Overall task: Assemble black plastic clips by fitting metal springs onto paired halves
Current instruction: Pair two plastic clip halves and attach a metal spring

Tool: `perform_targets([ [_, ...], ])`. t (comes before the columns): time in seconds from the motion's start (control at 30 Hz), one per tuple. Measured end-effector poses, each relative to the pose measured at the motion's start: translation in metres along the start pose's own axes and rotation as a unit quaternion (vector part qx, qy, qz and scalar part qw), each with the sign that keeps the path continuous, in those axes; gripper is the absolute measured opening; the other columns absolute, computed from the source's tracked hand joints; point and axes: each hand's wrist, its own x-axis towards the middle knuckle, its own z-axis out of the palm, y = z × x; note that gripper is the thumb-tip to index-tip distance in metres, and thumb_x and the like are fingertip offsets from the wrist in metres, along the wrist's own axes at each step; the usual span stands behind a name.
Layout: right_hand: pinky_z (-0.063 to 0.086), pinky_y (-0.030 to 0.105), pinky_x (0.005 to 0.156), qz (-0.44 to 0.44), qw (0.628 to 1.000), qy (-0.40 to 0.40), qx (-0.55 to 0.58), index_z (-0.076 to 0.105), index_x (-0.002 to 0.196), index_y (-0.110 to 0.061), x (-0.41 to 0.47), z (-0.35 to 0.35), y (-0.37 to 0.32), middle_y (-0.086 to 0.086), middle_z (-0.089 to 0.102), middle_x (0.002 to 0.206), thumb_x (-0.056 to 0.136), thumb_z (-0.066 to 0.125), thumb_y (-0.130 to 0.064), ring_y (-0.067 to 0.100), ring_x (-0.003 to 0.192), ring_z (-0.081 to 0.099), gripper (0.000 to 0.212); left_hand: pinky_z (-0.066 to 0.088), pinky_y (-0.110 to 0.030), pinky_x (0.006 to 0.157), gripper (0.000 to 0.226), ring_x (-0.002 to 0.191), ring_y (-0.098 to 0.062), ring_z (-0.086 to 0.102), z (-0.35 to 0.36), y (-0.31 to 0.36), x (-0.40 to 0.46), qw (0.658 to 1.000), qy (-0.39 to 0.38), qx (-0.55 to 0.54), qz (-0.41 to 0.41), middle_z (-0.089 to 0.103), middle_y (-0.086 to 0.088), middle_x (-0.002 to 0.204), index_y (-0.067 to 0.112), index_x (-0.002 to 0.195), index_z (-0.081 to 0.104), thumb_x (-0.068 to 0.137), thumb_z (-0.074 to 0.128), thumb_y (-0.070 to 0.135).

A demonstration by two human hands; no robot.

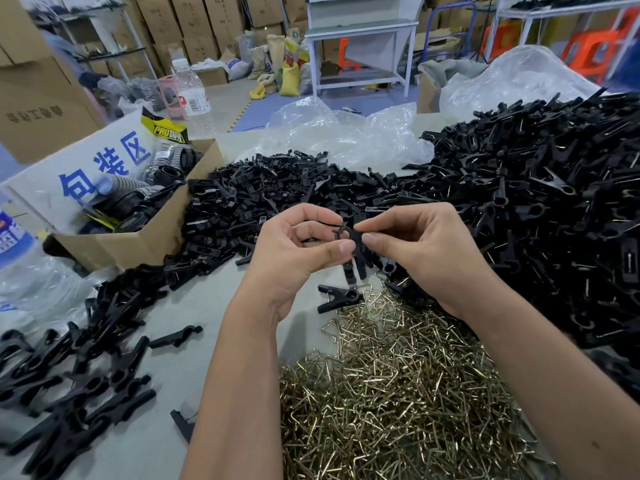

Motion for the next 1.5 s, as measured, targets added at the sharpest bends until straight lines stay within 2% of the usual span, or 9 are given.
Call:
perform_targets([
  [0.13, 0.062, 0.03, 0.081, 0.015, 1.0, -0.01, 0.023, 0.083, 0.094, -0.02, 0.001, -0.001, 0.0017, 0.002, 0.081, 0.087, 0.09, 0.079, -0.006, 0.019, 0.085, 0.078, 0.015, 0.062, -0.035, 0.077, 0.039, 0.079, -0.024, 0.075, 0.0017, 0.0005, -0.0006, 1.0, -0.003, 0.007, 0.003, 0.071, -0.005, 0.077, 0.012, 0.099, 0.076, 0.063, 0.088, 0.004],
  [0.23, 0.06, 0.024, 0.077, 0.025, 0.997, -0.011, 0.07, 0.083, 0.093, -0.017, 0.0006, 0.002, 0.0021, 0.005, 0.081, 0.089, 0.091, 0.075, -0.001, 0.019, 0.085, 0.078, 0.018, 0.062, -0.033, 0.076, 0.038, 0.079, -0.025, 0.075, 0.0055, -0.0002, -0.0006, 1.0, -0.001, 0.021, 0.003, 0.069, -0.014, 0.086, 0.009, 0.101, 0.075, 0.066, 0.086, -0.001],
  [0.33, 0.057, 0.019, 0.074, 0.021, 0.997, 0.001, 0.074, 0.083, 0.091, -0.017, 0.0002, 0.0041, 0.0025, 0.004, 0.081, 0.087, 0.09, 0.076, -0.001, 0.015, 0.082, 0.077, 0.018, 0.062, -0.033, 0.074, 0.036, 0.078, -0.025, 0.075, 0.0062, -0.0009, 0.0002, 0.999, 0.008, 0.031, 0.003, 0.069, -0.015, 0.087, 0.008, 0.1, 0.074, 0.07, 0.084, -0.009],
  [0.53, 0.057, 0.018, 0.072, 0.011, 0.998, 0.009, 0.065, 0.083, 0.091, -0.021, -0.0003, 0.0038, 0.0001, 0.001, 0.081, 0.087, 0.093, 0.074, -0.003, 0.013, 0.081, 0.077, 0.02, 0.062, -0.032, 0.076, 0.04, 0.079, -0.023, 0.075, 0.0037, -0.0008, 0.0002, 1.0, 0.015, 0.027, 0.007, 0.075, -0.011, 0.086, 0.012, 0.096, 0.075, 0.059, 0.09, 0.006],
  [0.67, 0.06, 0.024, 0.075, -0.001, 0.998, 0.037, 0.056, 0.084, 0.093, -0.021, 0.0004, 0.0021, -0.0002, 0.002, 0.08, 0.087, 0.094, 0.074, -0.007, 0.017, 0.082, 0.076, 0.017, 0.062, -0.034, 0.078, 0.041, 0.079, -0.022, 0.075, 0.0029, -0.0023, 0.0011, 0.999, 0.022, 0.03, 0.011, 0.076, -0.012, 0.087, 0.013, 0.095, 0.075, 0.058, 0.09, 0.007],
  [0.77, 0.06, 0.024, 0.076, -0.015, 0.999, 0.027, 0.03, 0.083, 0.093, -0.022, 0.0004, 0.0021, -0.0013, -0.001, 0.081, 0.087, 0.093, 0.076, -0.007, 0.015, 0.084, 0.077, 0.017, 0.063, -0.036, 0.079, 0.043, 0.078, -0.021, 0.075, 0.0022, -0.0031, 0.0014, 0.999, 0.027, 0.026, 0.016, 0.075, -0.009, 0.084, 0.011, 0.097, 0.074, 0.058, 0.09, 0.007],
  [0.93, 0.063, 0.031, 0.08, -0.034, 0.999, 0.03, -0.015, 0.083, 0.095, -0.024, -0.0009, 0.0027, -0.0003, -0.004, 0.08, 0.087, 0.092, 0.077, -0.008, 0.015, 0.085, 0.077, 0.017, 0.062, -0.035, 0.077, 0.042, 0.077, -0.021, 0.075, 0.0022, -0.0032, 0.0011, 0.999, 0.029, 0.023, 0.021, 0.074, -0.008, 0.082, 0.01, 0.097, 0.073, 0.059, 0.09, 0.006],
  [1.17, 0.064, 0.037, 0.083, -0.033, 0.999, 0.036, -0.014, 0.083, 0.096, -0.023, -0.0016, 0.0029, -0.0009, -0.004, 0.08, 0.087, 0.092, 0.078, -0.009, 0.015, 0.085, 0.077, 0.015, 0.062, -0.035, 0.077, 0.041, 0.077, -0.02, 0.074, 0.0028, -0.0043, 0.0016, 0.999, 0.033, 0.027, 0.026, 0.073, -0.007, 0.081, 0.011, 0.096, 0.073, 0.059, 0.09, 0.007],
  [1.5, 0.064, 0.031, 0.076, -0.025, 0.999, 0.023, -0.001, 0.082, 0.091, -0.021, -0.0018, 0.0023, -0.0003, -0.001, 0.08, 0.084, 0.09, 0.08, -0.008, 0.018, 0.08, 0.077, 0.013, 0.062, -0.033, 0.077, 0.036, 0.076, -0.024, 0.075, 0.0028, -0.0033, 0.0016, 0.998, 0.021, 0.031, 0.042, 0.074, -0.01, 0.086, 0.015, 0.096, 0.079, 0.063, 0.09, 0.009],
])
